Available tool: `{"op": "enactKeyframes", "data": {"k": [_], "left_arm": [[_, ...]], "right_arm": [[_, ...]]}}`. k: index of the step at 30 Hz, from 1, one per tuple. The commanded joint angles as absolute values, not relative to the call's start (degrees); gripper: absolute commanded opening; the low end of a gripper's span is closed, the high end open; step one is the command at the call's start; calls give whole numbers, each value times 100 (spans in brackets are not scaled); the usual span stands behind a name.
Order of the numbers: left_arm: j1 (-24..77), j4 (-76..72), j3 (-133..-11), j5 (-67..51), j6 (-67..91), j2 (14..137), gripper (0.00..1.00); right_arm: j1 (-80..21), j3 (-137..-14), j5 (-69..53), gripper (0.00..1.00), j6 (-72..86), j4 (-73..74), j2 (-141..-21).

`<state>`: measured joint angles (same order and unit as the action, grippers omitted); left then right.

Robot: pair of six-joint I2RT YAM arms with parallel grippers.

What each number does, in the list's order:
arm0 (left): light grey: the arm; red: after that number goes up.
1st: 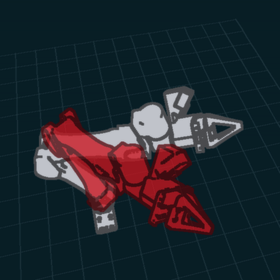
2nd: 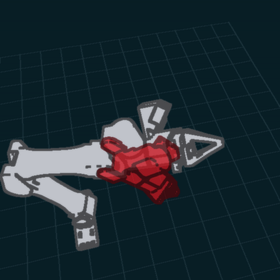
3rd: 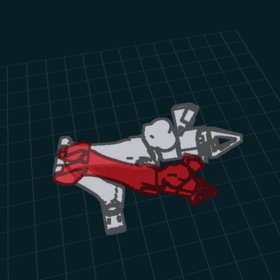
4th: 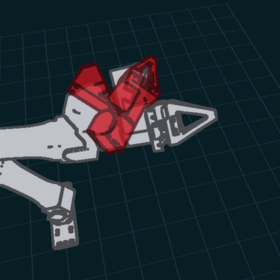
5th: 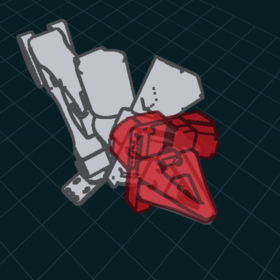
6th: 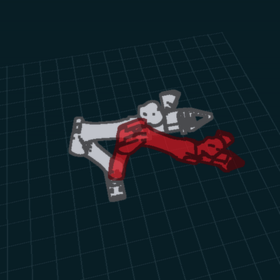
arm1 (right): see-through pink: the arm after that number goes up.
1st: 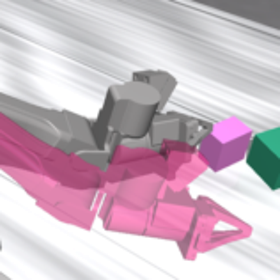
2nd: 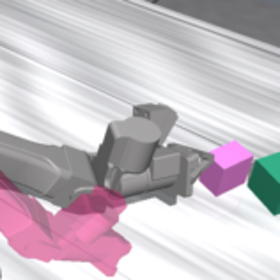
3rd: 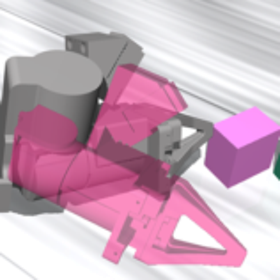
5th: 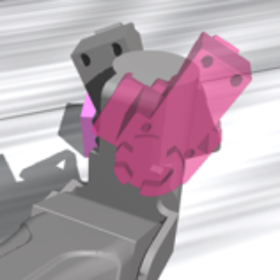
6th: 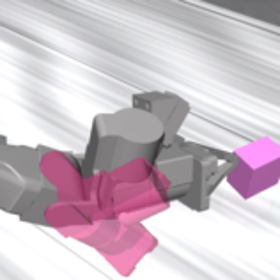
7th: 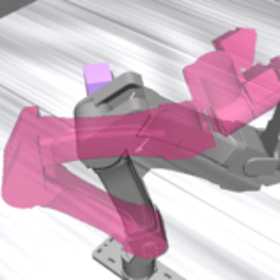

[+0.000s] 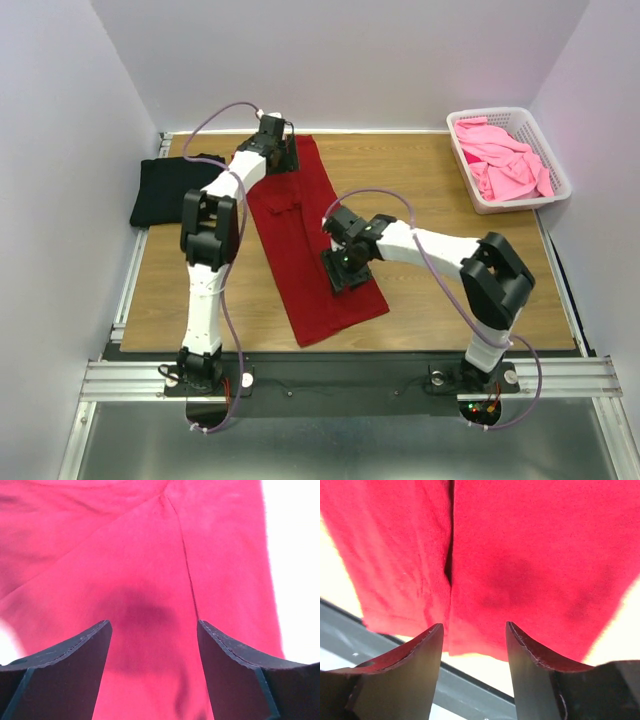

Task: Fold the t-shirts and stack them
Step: Fold the tshirt

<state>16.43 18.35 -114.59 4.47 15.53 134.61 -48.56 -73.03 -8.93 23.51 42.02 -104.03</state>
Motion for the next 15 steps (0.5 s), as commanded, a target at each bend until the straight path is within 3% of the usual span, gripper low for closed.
{"op": "enactKeyframes", "data": {"k": [1,7,15], "left_arm": [[1775,1476,-10997,474,1704,11316,81],[2196,1924,-9381,914,2327,9495,81],[3723,2750,-5701,704,4399,7148,82]], "right_arm": [[-4352,-7453,-291,61,2145,4271,-9660],[-3543,-7041,-291,70,2021,4421,-8965],[-2980,-6013,-571,63,2136,4403,-8578]]}}
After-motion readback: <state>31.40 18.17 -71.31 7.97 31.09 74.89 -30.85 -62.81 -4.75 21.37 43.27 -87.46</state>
